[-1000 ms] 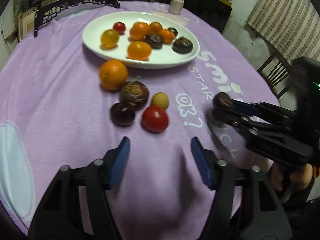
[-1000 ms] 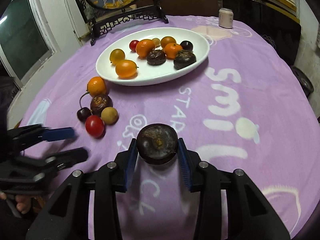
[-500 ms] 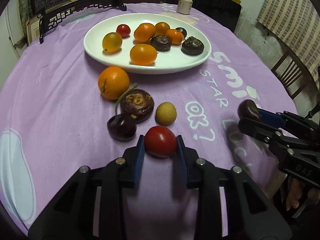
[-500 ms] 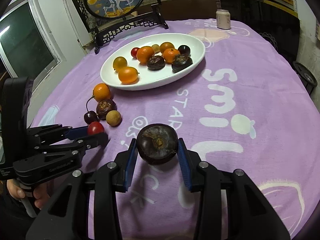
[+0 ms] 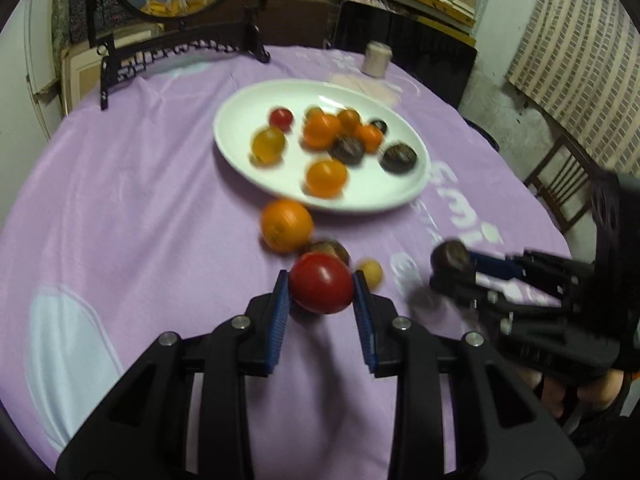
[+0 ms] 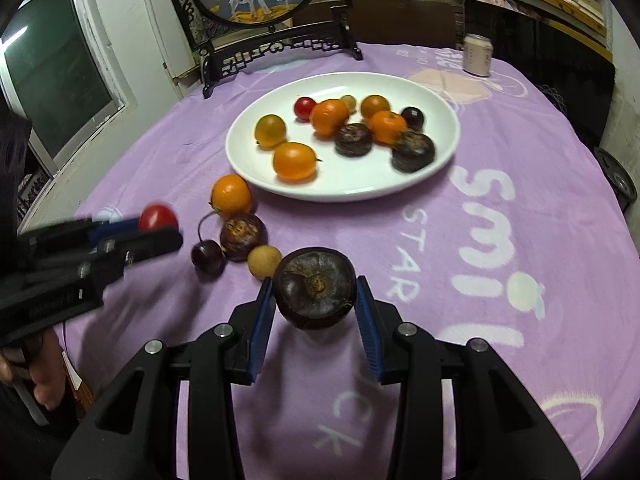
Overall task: Organize fruits
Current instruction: 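Carry the red tomato and mangosteen onto the plate and release both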
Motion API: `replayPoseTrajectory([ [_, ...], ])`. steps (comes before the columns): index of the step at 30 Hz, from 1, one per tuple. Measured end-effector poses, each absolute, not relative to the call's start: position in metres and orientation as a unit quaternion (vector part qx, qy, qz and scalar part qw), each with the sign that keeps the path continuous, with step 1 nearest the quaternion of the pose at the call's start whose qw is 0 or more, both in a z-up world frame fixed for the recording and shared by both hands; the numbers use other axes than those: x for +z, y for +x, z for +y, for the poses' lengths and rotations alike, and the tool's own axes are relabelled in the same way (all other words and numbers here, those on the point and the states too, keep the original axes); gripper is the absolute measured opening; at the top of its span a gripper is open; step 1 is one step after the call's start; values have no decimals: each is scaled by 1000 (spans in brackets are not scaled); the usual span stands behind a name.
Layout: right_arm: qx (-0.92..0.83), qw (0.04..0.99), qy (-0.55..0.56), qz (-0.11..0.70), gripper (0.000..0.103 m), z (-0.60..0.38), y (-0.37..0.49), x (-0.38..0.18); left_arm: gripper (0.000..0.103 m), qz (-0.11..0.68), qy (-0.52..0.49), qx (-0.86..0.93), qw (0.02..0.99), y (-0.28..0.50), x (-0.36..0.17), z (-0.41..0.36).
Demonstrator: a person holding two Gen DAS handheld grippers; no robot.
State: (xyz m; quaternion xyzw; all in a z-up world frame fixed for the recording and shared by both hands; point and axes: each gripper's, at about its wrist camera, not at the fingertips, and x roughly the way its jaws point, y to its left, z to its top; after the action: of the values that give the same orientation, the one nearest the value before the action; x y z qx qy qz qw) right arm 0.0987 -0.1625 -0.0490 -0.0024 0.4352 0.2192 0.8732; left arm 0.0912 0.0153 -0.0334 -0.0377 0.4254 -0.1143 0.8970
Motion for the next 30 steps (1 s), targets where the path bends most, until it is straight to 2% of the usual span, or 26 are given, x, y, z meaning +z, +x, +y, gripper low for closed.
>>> replayPoseTrajectory([
  [8, 198, 890, -26, 410, 40, -137, 159, -21, 32, 412, -30, -80, 907, 191, 4, 23],
  [14, 151, 899, -58, 408, 40, -129, 240, -18, 32, 429, -52, -65, 899, 267, 4, 24],
  [18, 156, 895, -26, 416, 40, -140, 257, -31, 32, 429, -67, -69, 898, 278, -7, 28],
  [24, 163, 898, -34, 407, 40, -133, 261, -31, 33, 434, -55, -72, 896, 282, -14, 24],
  [25, 163, 900, -38, 403, 41, -131, 260, -31, 40, 430, -53, -70, 898, 281, -14, 24],
  [26, 160, 903, -42, 397, 51, -130, 260, -30, 56, 428, -52, -67, 900, 279, -14, 23],
  [28, 146, 911, -50, 383, 57, -131, 256, -28, 60, 419, -52, -62, 904, 275, -11, 25],
  [30, 137, 915, -51, 376, 57, -136, 254, -27, 60, 413, -59, -67, 906, 269, -7, 27],
])
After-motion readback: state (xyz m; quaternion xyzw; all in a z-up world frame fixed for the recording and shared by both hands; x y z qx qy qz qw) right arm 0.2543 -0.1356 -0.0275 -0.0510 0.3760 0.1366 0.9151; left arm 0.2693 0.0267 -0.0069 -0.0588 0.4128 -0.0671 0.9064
